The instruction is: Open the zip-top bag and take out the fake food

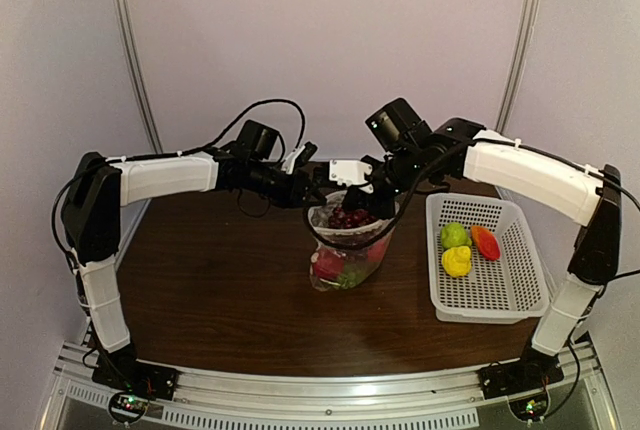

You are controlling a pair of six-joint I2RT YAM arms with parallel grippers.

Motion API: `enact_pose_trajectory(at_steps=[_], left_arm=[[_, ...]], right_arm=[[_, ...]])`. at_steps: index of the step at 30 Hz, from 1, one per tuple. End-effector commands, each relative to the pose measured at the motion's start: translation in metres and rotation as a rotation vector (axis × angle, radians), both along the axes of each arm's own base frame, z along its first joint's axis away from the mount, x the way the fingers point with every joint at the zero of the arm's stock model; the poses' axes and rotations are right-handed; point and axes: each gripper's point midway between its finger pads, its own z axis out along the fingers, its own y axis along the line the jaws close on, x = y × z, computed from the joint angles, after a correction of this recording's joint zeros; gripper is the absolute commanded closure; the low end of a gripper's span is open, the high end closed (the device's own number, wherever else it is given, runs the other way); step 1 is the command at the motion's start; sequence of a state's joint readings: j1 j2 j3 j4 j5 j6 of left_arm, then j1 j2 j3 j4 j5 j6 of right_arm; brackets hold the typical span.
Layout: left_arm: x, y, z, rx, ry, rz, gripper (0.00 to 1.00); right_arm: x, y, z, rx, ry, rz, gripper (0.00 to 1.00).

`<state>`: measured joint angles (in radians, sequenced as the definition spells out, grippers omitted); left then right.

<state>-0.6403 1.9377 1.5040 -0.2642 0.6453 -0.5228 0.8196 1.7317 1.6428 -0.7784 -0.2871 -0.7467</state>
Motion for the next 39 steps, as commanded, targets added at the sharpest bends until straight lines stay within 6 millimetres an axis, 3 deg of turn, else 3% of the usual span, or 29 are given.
enact_pose_trajectory(at_steps=[1, 8, 14, 20, 25, 33, 39], left_arm=[[0.008, 0.003, 0.007, -0.005, -0.023, 0.011, 1.0], [0.006, 0.001, 0.011, -0.017, -0.026, -0.004, 1.0], [0.001, -0.001, 0.016, -0.044, -0.025, -0.033, 1.0], [0.002, -0.001, 0.017, -0.042, -0.032, -0.029, 1.0], [0.002, 0.0, 0.017, -0.04, -0.036, -0.026, 1.0], [0.004, 0.001, 0.016, -0.031, -0.043, -0.016, 1.0], [0.005, 0.001, 0.012, -0.023, -0.038, -0.014, 1.0]], right_arm=[[-0.005, -0.003, 0.027, 0.053, -0.004, -0.018, 1.0], [-0.004, 0.0, 0.054, 0.099, -0.031, -0.024, 1.0], [0.009, 0.0, 0.075, 0.138, -0.101, -0.068, 1.0], [0.016, 0.009, 0.109, 0.203, -0.138, -0.075, 1.0], [0.016, 0.003, 0.134, 0.235, -0.174, -0.083, 1.0], [0.024, -0.026, 0.161, 0.251, -0.232, -0.14, 1.0], [0.038, -0.077, 0.166, 0.244, -0.256, -0.248, 1.0]])
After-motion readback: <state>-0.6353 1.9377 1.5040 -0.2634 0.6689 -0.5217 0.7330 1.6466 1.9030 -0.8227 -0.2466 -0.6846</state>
